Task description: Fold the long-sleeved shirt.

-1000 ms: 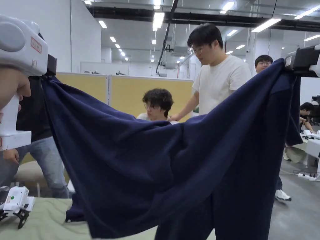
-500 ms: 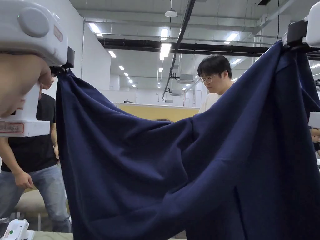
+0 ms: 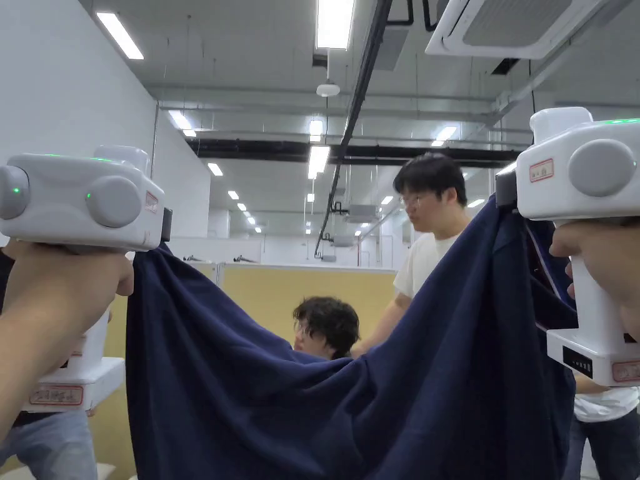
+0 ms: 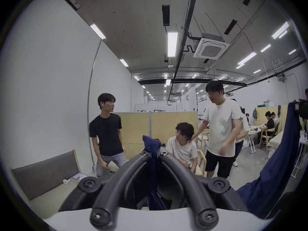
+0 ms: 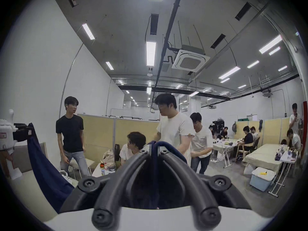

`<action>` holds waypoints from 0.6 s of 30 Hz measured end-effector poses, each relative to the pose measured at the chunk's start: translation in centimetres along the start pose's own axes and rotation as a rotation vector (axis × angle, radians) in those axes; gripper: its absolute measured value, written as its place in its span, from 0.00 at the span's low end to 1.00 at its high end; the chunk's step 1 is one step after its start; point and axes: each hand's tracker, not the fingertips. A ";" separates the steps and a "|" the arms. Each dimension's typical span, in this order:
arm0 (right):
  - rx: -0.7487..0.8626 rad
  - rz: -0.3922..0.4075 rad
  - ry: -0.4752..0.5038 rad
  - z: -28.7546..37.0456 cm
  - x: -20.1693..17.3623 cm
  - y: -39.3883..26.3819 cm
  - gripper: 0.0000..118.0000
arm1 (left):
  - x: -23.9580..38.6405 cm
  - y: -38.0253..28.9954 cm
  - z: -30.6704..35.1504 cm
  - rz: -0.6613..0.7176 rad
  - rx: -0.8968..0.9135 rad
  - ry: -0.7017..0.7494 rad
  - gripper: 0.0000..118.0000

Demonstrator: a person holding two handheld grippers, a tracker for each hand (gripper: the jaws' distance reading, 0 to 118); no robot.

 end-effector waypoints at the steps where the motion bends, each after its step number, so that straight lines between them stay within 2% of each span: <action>1: -0.012 -0.001 0.004 -1.1 -0.2 -1.7 0.06 | 0.3 -1.5 -0.9 -0.005 -0.002 -0.005 0.02; 5: -0.088 0.005 0.019 -4.2 -0.8 -9.6 0.06 | 1.1 -8.8 -4.3 -0.028 -0.072 -0.026 0.02; 10: -0.237 -0.013 0.078 -5.2 -1.5 -22.3 0.06 | 0.7 -20.5 -6.8 0.048 -0.221 -0.056 0.02; 14: -0.401 -0.029 0.104 -2.2 -2.5 -35.9 0.06 | 0.6 -33.3 -5.9 0.028 -0.375 -0.083 0.02; 18: -0.666 -0.034 0.136 3.4 -3.7 -51.1 0.06 | 0.5 -47.9 -1.6 0.068 -0.609 -0.102 0.02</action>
